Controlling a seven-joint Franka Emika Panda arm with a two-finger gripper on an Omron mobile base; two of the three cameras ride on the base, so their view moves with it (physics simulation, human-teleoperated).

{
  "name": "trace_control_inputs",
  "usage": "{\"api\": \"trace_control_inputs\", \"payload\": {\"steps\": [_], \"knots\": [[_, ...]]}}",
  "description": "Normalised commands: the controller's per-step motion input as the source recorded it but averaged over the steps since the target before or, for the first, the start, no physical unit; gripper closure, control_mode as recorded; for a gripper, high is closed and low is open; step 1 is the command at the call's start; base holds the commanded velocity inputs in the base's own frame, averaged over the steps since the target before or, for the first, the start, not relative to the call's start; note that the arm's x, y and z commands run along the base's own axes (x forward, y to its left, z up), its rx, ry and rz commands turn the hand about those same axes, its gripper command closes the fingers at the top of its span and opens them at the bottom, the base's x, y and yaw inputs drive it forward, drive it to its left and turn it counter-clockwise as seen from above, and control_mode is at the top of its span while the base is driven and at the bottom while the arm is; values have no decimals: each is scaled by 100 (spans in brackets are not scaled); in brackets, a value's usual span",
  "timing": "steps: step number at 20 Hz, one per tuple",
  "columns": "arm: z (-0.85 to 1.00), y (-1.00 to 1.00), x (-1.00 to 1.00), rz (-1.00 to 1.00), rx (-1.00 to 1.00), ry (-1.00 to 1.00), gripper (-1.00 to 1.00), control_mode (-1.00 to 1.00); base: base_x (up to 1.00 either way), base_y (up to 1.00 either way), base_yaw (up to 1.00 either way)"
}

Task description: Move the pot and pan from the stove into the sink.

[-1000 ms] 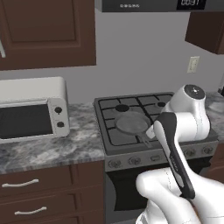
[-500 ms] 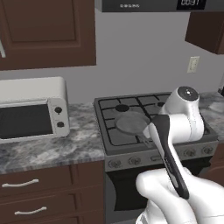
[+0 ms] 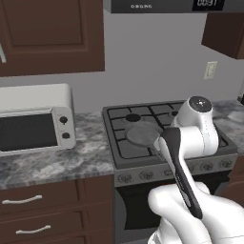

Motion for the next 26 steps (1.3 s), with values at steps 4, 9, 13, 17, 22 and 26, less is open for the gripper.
{"api": "trace_control_inputs", "payload": {"steps": [4, 9, 13, 17, 22, 26], "knots": [[-17, 0, 3, 0, 0, 0, -100, -100, 0, 0, 0], [-26, 0, 7, 0, 0, 0, -100, -100, 0, 0, 0], [-26, 0, 6, 0, 0, 0, -100, -100, 0, 0, 0], [-29, 0, 9, 0, 0, 0, -100, -100, 0, 0, 0], [-29, 0, 9, 0, 0, 0, -100, -100, 0, 0, 0], [-25, 0, 10, 0, 0, -1, -100, -100, 0, 0, 0]]}}
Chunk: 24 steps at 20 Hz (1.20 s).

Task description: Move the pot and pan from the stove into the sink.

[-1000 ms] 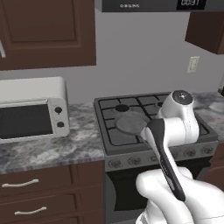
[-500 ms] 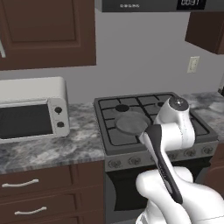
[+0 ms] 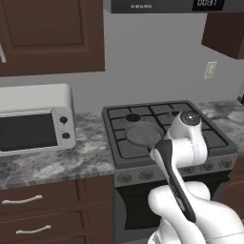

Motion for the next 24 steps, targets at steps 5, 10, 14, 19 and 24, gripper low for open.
{"api": "trace_control_inputs", "payload": {"steps": [5, 10, 14, 19, 24], "knots": [[-19, -1, 7, -1, 2, -2, -100, -100, 0, 0, 0], [-19, -9, 10, -3, 4, -2, -100, -100, 0, 0, 0], [-20, -7, 7, -3, 4, -3, -100, -100, 0, 0, 0], [-18, -1, 17, -2, 1, -1, -100, -100, 0, 0, 0], [-18, 1, 28, -3, 0, 0, -100, -100, 0, 0, 0]]}}
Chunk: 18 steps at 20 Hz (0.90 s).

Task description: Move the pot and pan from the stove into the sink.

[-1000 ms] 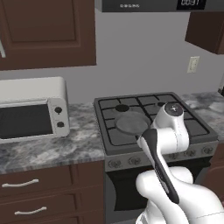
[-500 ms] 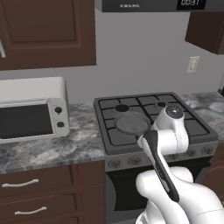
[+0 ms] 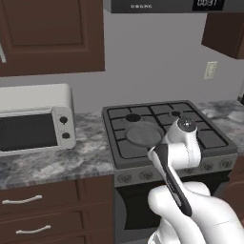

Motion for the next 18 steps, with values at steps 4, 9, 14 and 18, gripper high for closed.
{"api": "trace_control_inputs", "payload": {"steps": [4, 9, 14, 18], "knots": [[-20, 0, 26, -2, 0, 0, -100, -100, 0, 0, 0], [-17, 0, 18, 0, 0, 0, -100, -100, 0, 0, 0], [-21, 0, 0, 0, 2, 0, -100, -100, 0, 0, 0], [-3, 0, 0, 0, 0, 0, -100, -100, 0, 0, 0]]}}
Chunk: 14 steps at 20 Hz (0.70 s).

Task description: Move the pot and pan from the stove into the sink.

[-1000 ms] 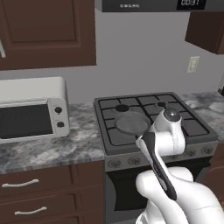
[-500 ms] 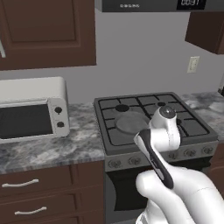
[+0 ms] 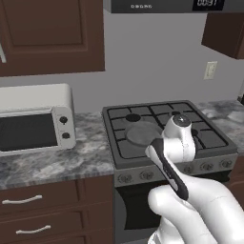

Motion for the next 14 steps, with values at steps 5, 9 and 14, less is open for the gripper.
{"api": "trace_control_inputs", "payload": {"steps": [5, 9, 14], "knots": [[-25, 0, 0, 0, 0, 0, -100, -100, 0, 0, 0], [-38, 0, 0, 0, 0, 0, -100, -100, 0, 0, 0], [-36, 0, 0, 0, 0, 0, -100, -100, 0, 0, 0]]}}
